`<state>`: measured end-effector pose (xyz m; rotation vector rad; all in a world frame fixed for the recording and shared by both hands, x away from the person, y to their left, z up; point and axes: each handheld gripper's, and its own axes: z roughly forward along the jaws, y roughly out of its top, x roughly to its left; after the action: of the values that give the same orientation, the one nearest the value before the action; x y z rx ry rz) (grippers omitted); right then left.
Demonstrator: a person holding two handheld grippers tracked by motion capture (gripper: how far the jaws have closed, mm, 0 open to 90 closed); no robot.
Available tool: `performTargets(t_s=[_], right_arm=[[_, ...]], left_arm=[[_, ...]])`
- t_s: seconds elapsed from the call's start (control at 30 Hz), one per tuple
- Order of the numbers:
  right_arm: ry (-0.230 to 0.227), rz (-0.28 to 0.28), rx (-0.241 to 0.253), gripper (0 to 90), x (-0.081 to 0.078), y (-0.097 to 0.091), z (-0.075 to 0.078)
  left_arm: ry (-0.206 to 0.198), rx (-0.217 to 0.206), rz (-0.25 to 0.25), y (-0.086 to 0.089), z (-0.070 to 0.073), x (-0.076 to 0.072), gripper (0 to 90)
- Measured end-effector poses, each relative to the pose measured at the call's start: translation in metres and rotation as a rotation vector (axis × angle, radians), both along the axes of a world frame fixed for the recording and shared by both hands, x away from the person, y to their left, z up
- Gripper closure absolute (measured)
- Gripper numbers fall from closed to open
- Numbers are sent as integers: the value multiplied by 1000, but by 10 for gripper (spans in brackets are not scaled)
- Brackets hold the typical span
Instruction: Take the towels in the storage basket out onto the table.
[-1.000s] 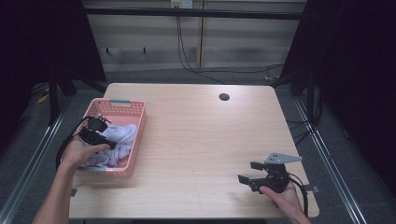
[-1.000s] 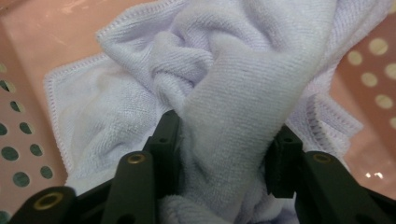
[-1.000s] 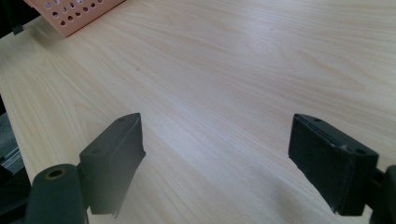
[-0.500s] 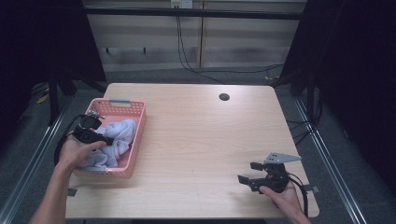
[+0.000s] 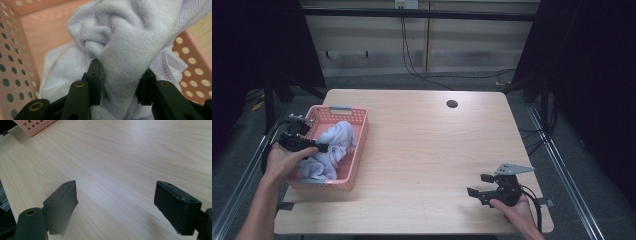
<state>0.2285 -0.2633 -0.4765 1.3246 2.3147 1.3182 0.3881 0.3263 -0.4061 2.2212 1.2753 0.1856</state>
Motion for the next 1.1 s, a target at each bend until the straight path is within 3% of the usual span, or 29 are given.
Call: performTargets(t_s=[0.07,0.2,0.3,0.9,1.1], right_arm=[[1,1,2,183,0,0,0],[-1,3,1,182,0,0,0],[0,5,3,181,0,0,0],[2,8,2,180,0,0,0],[2,9,4,178,0,0,0]], left_arm=[[-16,-27,7,3,7,-1,625],[-45,-40,14,6,20,-5,625],[-44,-52,19,9,27,-6,624],[-114,-86,32,13,50,-5,618],[-139,-122,21,12,57,-9,616]])
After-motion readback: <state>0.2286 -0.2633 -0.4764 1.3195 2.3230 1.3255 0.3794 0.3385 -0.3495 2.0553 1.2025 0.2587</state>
